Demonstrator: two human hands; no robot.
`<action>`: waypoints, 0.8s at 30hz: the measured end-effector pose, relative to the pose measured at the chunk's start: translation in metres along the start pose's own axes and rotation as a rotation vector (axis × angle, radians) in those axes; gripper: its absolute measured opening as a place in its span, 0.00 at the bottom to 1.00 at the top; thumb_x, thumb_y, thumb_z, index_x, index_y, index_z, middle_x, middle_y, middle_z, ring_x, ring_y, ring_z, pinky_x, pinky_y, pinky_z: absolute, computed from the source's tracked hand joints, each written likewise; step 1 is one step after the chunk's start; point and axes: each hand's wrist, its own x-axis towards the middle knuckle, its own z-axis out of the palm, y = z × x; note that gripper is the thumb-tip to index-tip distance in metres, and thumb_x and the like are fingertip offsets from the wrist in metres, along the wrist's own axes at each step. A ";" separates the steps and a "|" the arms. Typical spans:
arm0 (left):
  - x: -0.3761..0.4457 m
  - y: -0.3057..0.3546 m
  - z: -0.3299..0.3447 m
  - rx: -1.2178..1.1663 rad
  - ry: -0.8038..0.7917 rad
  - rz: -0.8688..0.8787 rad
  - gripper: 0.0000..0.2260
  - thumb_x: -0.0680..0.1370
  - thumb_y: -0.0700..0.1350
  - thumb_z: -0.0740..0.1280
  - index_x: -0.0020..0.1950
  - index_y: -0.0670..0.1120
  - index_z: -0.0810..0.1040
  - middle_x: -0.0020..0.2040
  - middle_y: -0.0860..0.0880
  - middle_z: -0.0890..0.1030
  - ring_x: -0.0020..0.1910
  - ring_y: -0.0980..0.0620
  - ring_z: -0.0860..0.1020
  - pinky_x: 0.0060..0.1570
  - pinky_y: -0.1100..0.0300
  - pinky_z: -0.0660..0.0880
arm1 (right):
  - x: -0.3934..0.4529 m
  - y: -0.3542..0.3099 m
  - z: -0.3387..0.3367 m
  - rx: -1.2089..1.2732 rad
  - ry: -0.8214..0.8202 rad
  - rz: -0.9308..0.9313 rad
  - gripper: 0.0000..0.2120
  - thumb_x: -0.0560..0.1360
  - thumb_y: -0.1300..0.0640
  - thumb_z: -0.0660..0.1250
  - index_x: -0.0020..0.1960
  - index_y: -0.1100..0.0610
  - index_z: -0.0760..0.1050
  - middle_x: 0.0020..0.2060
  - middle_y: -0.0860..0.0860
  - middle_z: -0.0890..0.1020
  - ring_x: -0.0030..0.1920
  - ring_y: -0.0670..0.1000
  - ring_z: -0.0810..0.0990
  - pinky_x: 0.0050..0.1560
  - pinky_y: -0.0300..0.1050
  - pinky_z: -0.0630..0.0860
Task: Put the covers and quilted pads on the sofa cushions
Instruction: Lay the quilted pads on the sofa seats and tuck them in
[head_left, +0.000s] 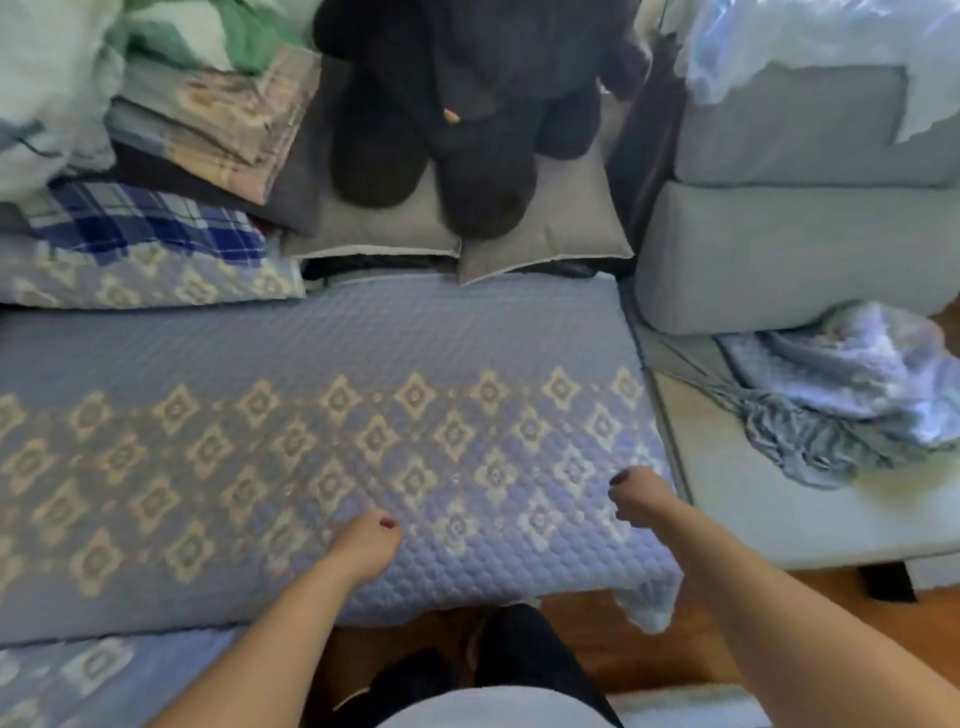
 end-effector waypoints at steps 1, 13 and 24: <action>0.005 0.001 0.004 -0.002 0.017 -0.033 0.06 0.83 0.48 0.62 0.48 0.49 0.76 0.50 0.45 0.81 0.50 0.46 0.79 0.51 0.56 0.75 | 0.014 -0.015 -0.007 0.004 -0.004 -0.043 0.07 0.77 0.65 0.62 0.43 0.67 0.77 0.36 0.60 0.78 0.36 0.58 0.78 0.38 0.49 0.69; 0.092 -0.090 0.103 -0.286 0.142 -0.588 0.36 0.82 0.48 0.63 0.82 0.55 0.42 0.81 0.44 0.44 0.76 0.39 0.60 0.62 0.50 0.72 | 0.150 -0.048 0.117 -0.384 -0.140 -0.248 0.25 0.81 0.58 0.62 0.77 0.57 0.63 0.74 0.61 0.65 0.60 0.62 0.76 0.51 0.47 0.75; 0.215 -0.085 0.127 0.093 0.488 -0.450 0.34 0.80 0.68 0.47 0.82 0.57 0.39 0.81 0.43 0.35 0.78 0.33 0.35 0.74 0.34 0.37 | 0.226 0.037 0.150 -0.589 0.167 -0.445 0.30 0.81 0.41 0.45 0.79 0.53 0.50 0.78 0.59 0.54 0.77 0.67 0.54 0.72 0.67 0.59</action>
